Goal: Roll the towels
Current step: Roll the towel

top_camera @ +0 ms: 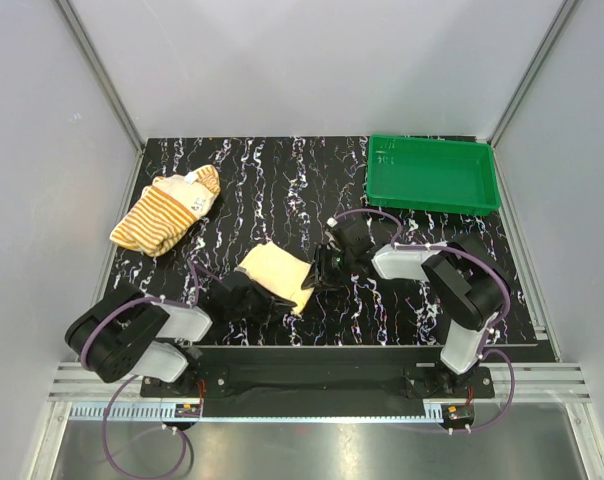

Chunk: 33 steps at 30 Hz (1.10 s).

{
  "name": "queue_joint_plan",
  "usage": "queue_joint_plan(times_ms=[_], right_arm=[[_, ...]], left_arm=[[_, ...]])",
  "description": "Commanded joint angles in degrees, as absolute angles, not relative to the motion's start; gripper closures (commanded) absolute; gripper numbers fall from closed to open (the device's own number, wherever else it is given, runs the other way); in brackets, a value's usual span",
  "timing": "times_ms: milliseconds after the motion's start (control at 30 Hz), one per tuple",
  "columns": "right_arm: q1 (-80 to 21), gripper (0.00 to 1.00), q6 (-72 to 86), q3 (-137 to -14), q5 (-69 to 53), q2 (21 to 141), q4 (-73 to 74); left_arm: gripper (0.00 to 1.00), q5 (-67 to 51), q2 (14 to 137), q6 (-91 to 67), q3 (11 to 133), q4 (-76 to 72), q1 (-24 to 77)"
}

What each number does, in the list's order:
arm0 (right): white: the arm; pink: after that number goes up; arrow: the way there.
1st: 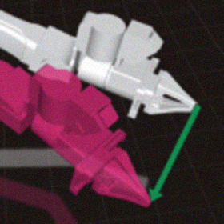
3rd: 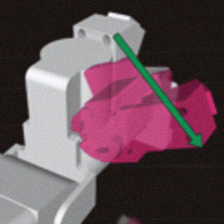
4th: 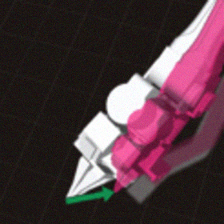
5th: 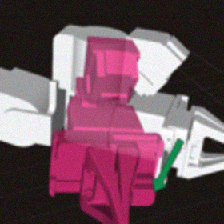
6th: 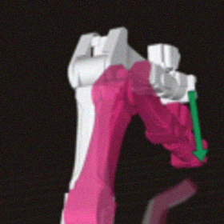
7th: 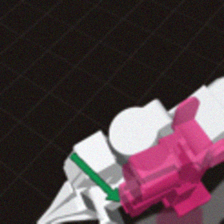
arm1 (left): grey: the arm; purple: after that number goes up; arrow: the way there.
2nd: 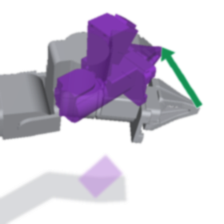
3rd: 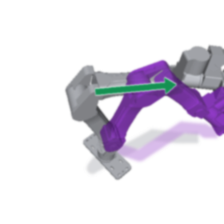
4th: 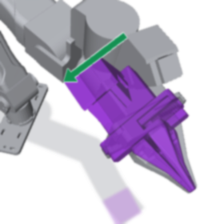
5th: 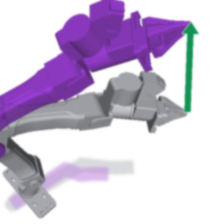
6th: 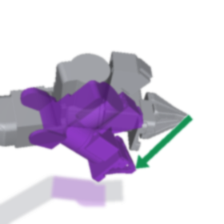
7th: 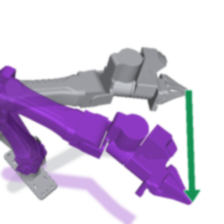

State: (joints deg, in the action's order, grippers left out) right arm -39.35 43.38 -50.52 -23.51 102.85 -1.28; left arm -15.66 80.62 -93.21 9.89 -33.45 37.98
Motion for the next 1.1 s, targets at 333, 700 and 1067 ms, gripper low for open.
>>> queue_joint_plan(times_ms=[333, 700, 1067], right_arm=[[-39.7, 0.59, 39.6, -52.5, -18.8, 107.4, 2.2], [-39.7, 1.00, 39.3, -53.2, -17.5, 107.4, 4.8], [-39.6, 1.00, 36.8, -57.7, -15.8, 105.3, 17.0]], left_arm=[[0.63, -12.0, 70.8, -83.9, 13.1, -15.1, 37.3], [0.57, -6.0, 66.1, -74.1, 18.9, 1.3, 38.1], [0.53, 37.5, 68.0, -53.8, 48.9, 38.6, 62.2]])
